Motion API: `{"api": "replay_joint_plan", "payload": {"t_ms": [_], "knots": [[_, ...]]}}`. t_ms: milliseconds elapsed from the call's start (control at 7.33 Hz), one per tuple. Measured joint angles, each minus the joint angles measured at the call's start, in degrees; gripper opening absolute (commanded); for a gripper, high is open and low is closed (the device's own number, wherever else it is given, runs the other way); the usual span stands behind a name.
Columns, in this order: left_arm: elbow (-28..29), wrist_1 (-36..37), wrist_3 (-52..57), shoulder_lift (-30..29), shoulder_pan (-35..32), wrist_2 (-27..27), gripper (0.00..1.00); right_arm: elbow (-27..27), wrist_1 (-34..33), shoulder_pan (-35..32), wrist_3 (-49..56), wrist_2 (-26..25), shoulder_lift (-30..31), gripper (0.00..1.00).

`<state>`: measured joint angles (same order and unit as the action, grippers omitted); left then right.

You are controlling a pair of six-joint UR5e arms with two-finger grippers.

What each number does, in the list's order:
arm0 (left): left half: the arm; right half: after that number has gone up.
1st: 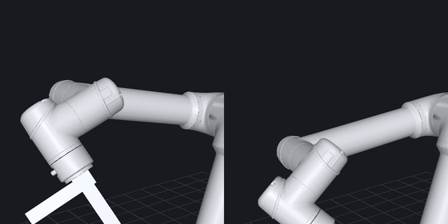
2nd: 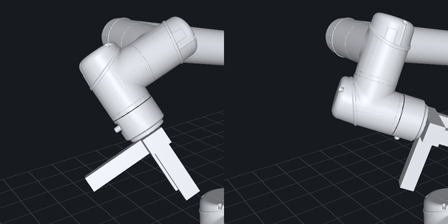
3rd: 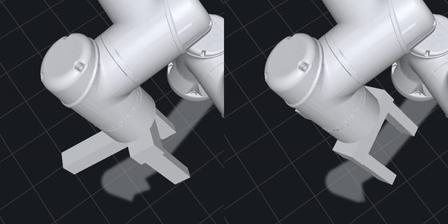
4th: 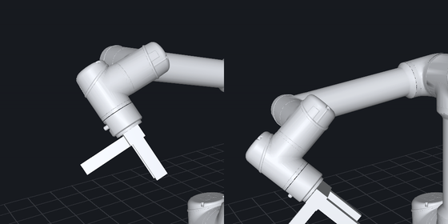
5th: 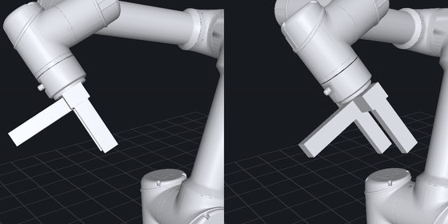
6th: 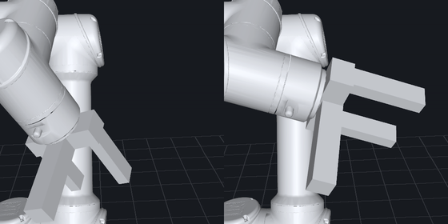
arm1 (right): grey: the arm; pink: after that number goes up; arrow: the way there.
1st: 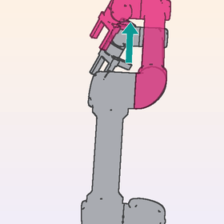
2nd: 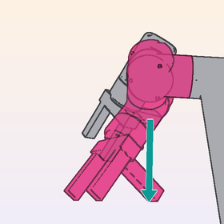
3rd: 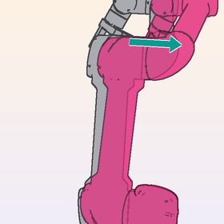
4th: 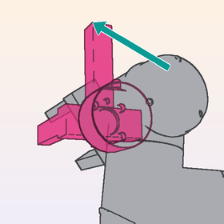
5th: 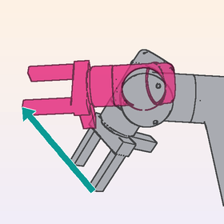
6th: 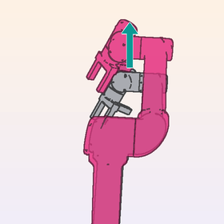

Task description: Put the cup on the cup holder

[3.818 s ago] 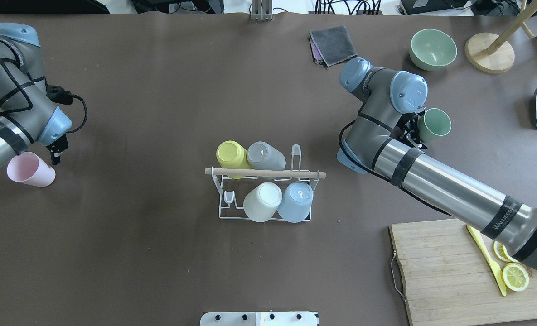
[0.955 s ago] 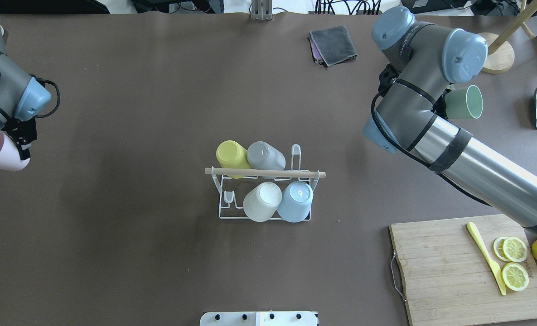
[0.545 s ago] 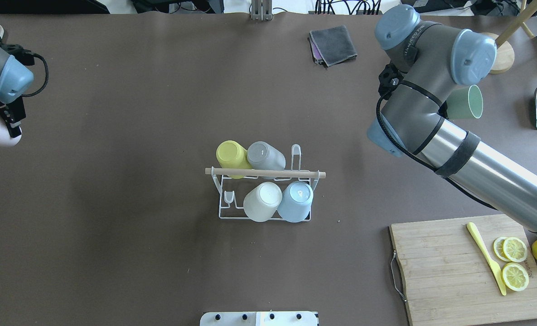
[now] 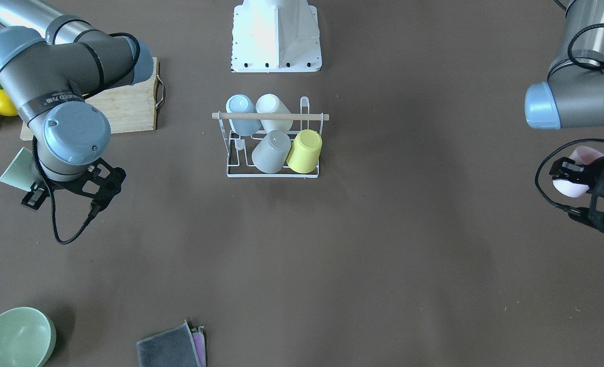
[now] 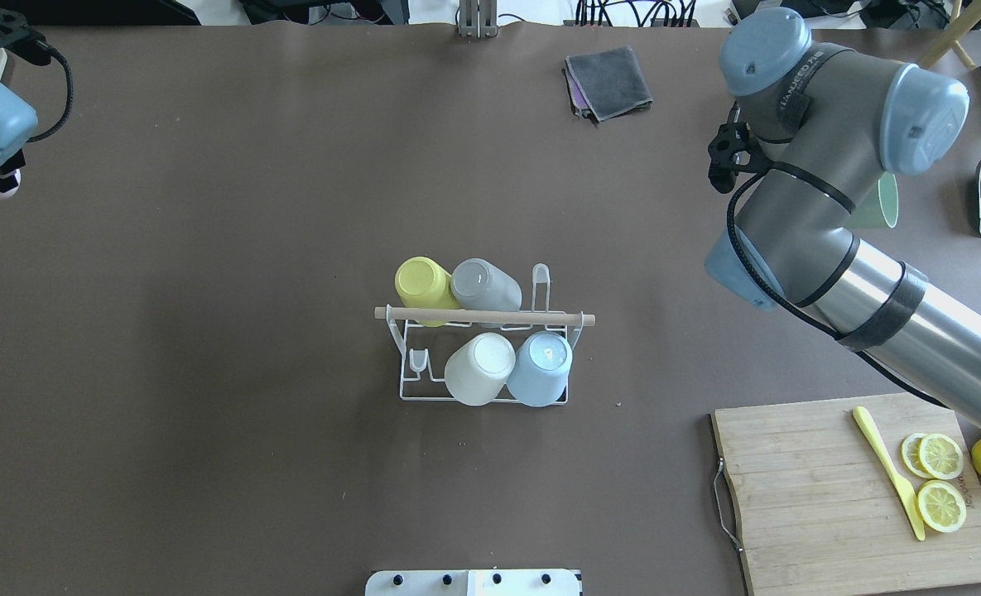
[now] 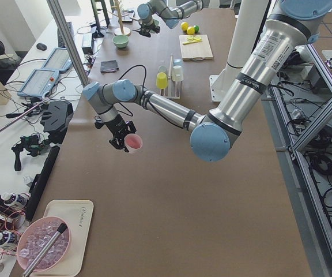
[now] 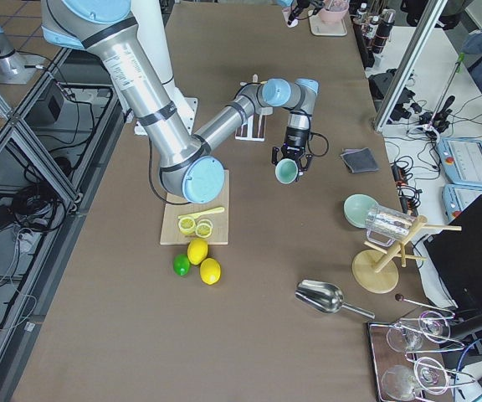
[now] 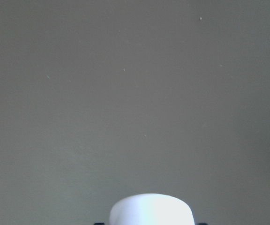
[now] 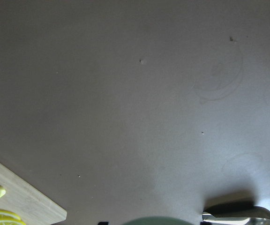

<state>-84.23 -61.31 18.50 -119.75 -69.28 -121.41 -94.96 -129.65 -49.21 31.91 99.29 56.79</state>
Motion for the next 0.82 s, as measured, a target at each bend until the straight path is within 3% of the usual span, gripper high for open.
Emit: {"api": "replay_joint_plan", "payload": {"t_ms": [273,545,682,818], "knots": [[-1.90,-11.04,-1.53,2.54,-0.10,3.79,0.00,-0.87,-3.76,-0.01,-0.02,-0.27,-0.96,0.00],[-2.88,-29.76,-9.12,8.48,-0.05,5.94,0.00,-1.91,-3.58,-0.63,0.01,-1.38,-1.47,0.00],[-2.76,-38.30,-13.79,10.38,0.04,6.10,0.00,-1.96,1.56,-2.41,1.17,-0.22,1.52,0.00],[-2.70,-46.92,-18.54,11.25,0.23,6.11,0.00,-0.66,11.72,-5.13,3.65,3.16,7.33,0.00]]}}
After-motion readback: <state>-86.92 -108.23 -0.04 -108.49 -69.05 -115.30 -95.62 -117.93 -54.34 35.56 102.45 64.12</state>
